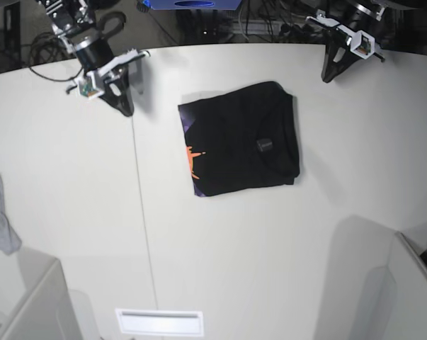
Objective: Fold the T-shirt properly
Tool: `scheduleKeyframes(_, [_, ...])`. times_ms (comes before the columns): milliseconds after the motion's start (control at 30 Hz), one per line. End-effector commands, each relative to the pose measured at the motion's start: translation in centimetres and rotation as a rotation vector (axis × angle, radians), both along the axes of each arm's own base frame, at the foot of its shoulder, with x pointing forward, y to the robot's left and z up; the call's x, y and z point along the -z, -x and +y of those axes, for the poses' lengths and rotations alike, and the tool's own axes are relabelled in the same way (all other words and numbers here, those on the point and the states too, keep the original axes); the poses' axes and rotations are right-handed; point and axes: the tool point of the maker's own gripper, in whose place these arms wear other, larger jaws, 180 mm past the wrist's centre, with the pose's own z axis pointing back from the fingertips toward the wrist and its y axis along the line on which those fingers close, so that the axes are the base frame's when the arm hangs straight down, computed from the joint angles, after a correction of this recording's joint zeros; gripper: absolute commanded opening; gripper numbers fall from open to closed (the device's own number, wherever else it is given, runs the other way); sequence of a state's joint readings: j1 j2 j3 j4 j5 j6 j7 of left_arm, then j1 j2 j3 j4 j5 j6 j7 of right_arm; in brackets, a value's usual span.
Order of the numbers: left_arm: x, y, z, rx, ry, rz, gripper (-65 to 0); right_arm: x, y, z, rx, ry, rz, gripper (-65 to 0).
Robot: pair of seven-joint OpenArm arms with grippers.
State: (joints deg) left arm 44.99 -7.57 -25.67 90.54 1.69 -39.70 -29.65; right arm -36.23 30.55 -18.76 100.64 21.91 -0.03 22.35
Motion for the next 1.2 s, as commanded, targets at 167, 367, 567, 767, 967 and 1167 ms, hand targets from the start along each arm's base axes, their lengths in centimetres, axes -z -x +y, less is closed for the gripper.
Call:
scheduleKeyframes(167, [-1.0,3.9,-0.2,-0.011,0.078,-0.019,-65.0,1.2,6.7,0.9,-0.068,0.036,0.011,-65.0])
scheduleKeyframes(367, [1.1,9.1,-2.1,-0.005,0.186,0.099,-65.0,2.4,11.3,1.3,-0.059,0.019,0.125,-65.0])
scheduleKeyframes(567, [4.9,14.1,-3.1,-0.024,0.246,0.275,-65.0,4.1,16.0,1.6,-0.074,0.022,0.256,-65.0])
scheduleKeyframes(767, [7.9,16.8,-3.8,-0.050,0.268,0.377,-65.0,10.2,23.5,2.0,-0.177,0.079,0.478,-65.0])
scheduleKeyframes(967, [15.4,19.5,-3.9,-0.088,0.182,0.557,-65.0,18.4,28.1,0.7,-0.227,0.212,0.664,-65.0])
scheduleKeyframes(1167, [21.8,22.4,-2.9,-0.124,0.070,0.793,-65.0,25.5,30.9,-3.0,-0.164,0.400,0.885,-65.0])
